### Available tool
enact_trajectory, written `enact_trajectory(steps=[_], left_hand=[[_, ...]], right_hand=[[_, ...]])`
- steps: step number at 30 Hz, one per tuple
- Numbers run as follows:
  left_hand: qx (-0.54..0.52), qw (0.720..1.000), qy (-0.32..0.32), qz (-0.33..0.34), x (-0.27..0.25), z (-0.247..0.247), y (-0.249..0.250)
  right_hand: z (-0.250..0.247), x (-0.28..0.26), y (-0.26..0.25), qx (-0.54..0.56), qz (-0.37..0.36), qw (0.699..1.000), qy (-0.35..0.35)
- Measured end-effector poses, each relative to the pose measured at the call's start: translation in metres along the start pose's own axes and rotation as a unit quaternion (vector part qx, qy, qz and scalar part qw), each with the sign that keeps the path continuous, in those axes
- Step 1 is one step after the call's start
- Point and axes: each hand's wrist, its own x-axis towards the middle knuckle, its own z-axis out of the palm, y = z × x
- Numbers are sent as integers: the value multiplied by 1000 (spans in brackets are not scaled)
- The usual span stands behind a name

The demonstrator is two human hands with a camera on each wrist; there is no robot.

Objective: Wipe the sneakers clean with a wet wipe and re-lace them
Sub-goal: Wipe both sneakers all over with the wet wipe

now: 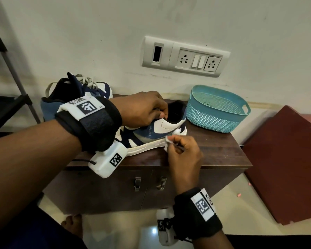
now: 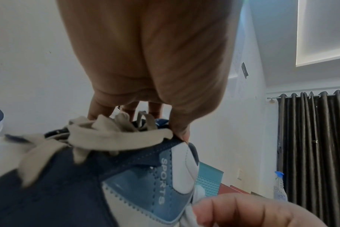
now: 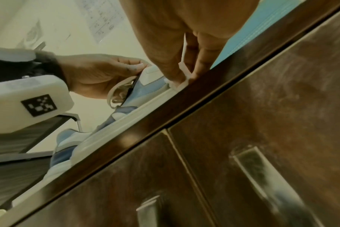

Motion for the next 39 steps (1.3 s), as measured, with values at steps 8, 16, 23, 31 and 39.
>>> enact_trajectory(steps=[8,16,23,31,39], left_hand=[[4,1000,6,2,0,2,2],[-7,1000,10,-5,-1,2,3],[-24,999,22,-9,-5,4,0],[-30,1000,8,-3,-6,0,0],[-29,1000,4,-3,-6,3,-2]], right_hand=[[-3,17,11,-36,50,995,81],[37,-36,-8,43,10,999,30],[29,-50,-28,62,-210,949,-227],[-14,25,6,167,57,972,153],[10,4,-19,33,-190,981,-2]])
